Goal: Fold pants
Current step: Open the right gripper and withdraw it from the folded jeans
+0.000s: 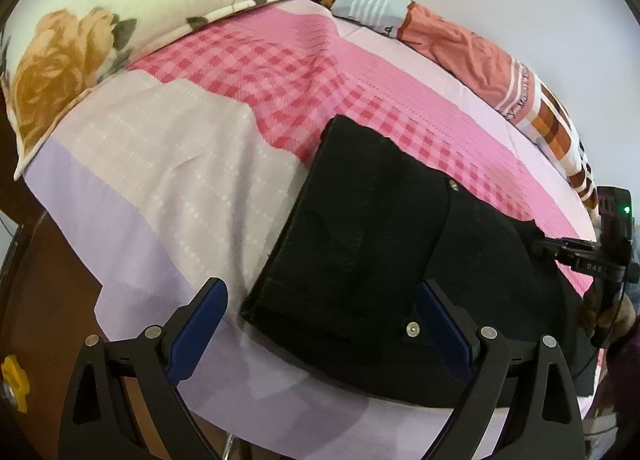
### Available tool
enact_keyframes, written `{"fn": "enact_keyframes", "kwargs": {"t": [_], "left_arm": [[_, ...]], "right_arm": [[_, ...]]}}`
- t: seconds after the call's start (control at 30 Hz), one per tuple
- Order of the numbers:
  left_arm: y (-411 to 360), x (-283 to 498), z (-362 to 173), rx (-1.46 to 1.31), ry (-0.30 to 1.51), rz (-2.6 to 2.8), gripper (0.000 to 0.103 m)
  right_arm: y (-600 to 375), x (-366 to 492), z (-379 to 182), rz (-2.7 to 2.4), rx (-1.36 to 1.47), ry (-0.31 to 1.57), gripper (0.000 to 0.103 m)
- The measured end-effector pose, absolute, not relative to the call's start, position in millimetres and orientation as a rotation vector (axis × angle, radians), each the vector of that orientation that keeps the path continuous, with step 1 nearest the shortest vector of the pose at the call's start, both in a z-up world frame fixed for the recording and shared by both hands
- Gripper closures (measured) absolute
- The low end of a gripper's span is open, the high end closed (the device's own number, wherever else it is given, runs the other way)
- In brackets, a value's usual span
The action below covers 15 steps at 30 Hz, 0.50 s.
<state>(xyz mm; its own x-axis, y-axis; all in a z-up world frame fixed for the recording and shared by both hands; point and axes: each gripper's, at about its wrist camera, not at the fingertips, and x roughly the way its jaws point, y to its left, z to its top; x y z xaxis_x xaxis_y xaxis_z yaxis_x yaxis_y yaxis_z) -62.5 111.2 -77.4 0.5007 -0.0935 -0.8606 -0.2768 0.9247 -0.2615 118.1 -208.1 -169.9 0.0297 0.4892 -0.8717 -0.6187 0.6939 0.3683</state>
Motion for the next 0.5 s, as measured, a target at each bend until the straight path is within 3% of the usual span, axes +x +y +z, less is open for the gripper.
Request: {"fn": "enact_keyframes", "kwargs": {"t": [0.23,0.37,0.5], "left_arm": [[118.5,-62.8,-84.2,-0.384,1.055,0.173,0.009],[123.8,-62.9,-90.5,-0.399,1.067,0.188,0.009],[124.0,-63.2,-92.6,-0.391,1.067,0.194,0.009]], "right_arm": [[-208.3,118.9,-165.3,0.792,-0.138,1.196,0.098],[-234.1,143.5,-182.6,0.724,0.072,1.207,0.099],[-229.2,136.0,-184.9,0.723,0.031,1.156,0.100]]}}
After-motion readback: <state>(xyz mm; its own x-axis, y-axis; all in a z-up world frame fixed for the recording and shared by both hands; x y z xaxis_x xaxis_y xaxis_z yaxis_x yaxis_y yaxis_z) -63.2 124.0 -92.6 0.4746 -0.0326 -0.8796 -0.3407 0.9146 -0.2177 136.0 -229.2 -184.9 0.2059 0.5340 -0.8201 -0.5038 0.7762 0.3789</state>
